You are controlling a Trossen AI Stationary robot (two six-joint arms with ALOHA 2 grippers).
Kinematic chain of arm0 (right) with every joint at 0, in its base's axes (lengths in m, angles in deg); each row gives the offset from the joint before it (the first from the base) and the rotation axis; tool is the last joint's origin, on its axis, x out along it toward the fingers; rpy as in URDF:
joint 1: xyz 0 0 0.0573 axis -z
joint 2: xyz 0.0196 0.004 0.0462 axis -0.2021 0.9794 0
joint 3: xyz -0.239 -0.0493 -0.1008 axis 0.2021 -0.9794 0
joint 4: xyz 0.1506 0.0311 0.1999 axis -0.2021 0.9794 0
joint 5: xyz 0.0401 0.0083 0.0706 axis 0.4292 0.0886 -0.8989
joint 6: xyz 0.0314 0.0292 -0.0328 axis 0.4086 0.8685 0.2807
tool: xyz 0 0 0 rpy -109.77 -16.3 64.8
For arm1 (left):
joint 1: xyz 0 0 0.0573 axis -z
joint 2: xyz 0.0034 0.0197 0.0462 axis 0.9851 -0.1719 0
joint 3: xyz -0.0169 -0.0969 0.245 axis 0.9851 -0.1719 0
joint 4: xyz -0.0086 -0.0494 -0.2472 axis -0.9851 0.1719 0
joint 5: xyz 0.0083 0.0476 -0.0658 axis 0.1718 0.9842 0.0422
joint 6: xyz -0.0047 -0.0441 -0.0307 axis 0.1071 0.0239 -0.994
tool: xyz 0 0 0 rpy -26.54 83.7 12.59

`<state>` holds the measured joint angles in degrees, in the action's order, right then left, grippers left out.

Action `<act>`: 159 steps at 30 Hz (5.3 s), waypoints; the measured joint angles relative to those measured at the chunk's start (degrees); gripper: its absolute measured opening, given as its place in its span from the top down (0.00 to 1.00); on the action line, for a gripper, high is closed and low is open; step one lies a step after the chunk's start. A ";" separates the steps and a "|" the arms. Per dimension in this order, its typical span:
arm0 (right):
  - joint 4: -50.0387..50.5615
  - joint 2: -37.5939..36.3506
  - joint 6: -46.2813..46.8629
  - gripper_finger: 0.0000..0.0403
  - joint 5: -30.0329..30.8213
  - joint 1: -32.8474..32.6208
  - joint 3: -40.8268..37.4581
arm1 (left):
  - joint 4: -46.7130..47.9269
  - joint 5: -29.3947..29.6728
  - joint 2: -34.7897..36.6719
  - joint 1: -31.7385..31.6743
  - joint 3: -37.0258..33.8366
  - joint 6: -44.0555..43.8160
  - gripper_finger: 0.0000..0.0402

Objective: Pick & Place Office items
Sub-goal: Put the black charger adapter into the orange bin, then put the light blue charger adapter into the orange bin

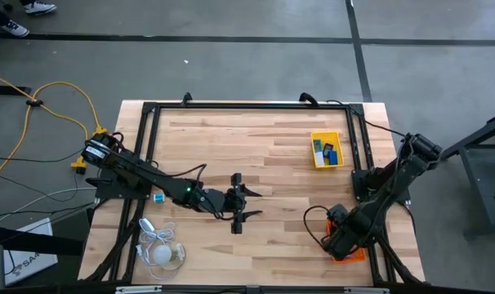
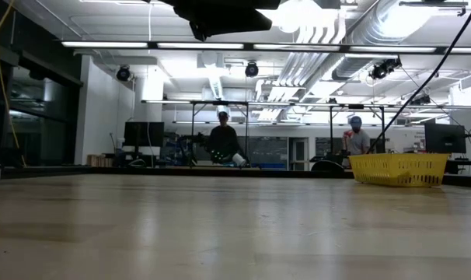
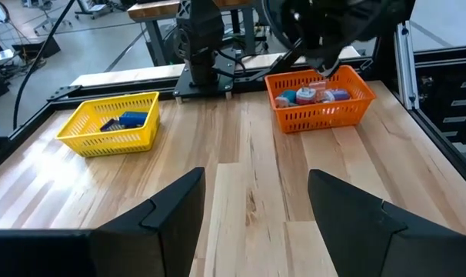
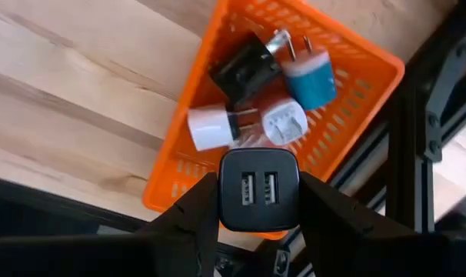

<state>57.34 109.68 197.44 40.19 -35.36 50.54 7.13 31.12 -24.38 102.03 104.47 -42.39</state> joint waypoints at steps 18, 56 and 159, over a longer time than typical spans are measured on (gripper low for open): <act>-2.99 6.65 0.36 0.67 -8.56 -0.67 -0.04 | 1.34 0.00 0.00 0.00 0.00 -0.47 0.45; -3.41 8.17 -7.57 0.48 -6.50 -0.89 -0.04 | 1.88 0.02 0.00 0.02 0.00 -0.63 0.45; -34.17 1.53 -93.49 0.48 15.12 56.41 -0.02 | 72.78 -7.01 21.51 2.28 -0.15 -45.51 0.45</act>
<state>23.16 111.21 103.95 55.31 21.05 50.52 79.92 24.11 -2.88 104.32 104.31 -87.90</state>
